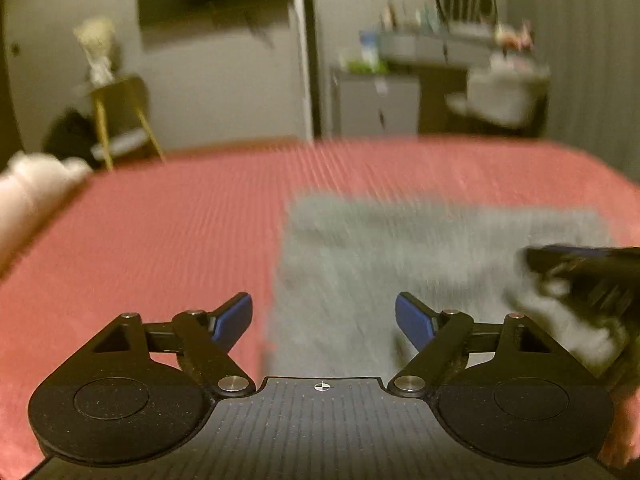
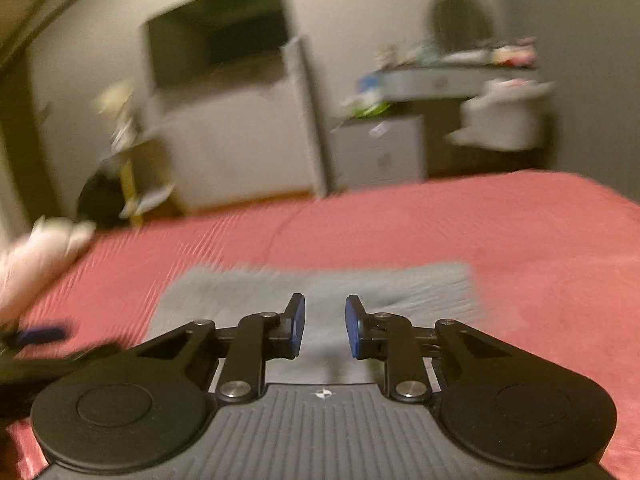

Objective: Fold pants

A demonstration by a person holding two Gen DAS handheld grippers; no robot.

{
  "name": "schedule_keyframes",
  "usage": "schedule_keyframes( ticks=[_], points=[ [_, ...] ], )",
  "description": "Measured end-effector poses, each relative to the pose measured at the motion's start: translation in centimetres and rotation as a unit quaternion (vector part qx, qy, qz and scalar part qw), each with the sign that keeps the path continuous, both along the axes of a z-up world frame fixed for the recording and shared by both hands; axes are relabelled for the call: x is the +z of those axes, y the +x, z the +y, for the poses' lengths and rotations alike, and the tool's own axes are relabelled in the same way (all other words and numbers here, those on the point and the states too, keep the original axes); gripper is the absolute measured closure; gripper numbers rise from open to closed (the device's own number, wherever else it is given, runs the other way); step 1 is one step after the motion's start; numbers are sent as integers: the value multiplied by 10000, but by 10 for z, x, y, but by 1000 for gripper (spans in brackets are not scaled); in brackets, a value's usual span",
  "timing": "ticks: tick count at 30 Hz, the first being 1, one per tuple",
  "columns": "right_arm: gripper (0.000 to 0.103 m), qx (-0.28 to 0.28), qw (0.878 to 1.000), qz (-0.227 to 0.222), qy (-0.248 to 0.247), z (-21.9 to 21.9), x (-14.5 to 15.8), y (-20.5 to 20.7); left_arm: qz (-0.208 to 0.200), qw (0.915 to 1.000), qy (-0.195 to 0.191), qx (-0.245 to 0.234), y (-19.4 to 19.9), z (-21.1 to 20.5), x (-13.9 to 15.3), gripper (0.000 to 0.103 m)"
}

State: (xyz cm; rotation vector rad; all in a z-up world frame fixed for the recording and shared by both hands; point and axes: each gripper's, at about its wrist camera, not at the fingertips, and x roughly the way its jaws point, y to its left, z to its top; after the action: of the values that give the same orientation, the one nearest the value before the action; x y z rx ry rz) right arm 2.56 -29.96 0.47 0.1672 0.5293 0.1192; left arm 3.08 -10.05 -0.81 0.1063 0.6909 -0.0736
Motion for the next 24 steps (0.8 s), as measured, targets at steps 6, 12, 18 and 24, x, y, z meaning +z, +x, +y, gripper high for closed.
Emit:
schedule_keyframes(
  ticks=[6,12,18,24],
  points=[
    [103,15,9942,989,-432,13,-47,27,520,9982,260,-176,3,18,-34,5],
    [103,-496,9949,859,-162,-14,-32,15,167,9990,178,382,-9,49,5,24],
    [96,-221,9996,149,-104,13,1,37,-255,9993,-194,168,60,26,30,20],
    [99,-67,9942,1057,-201,32,-36,98,276,9980,569,-37,117,3,-13,10]
  ],
)
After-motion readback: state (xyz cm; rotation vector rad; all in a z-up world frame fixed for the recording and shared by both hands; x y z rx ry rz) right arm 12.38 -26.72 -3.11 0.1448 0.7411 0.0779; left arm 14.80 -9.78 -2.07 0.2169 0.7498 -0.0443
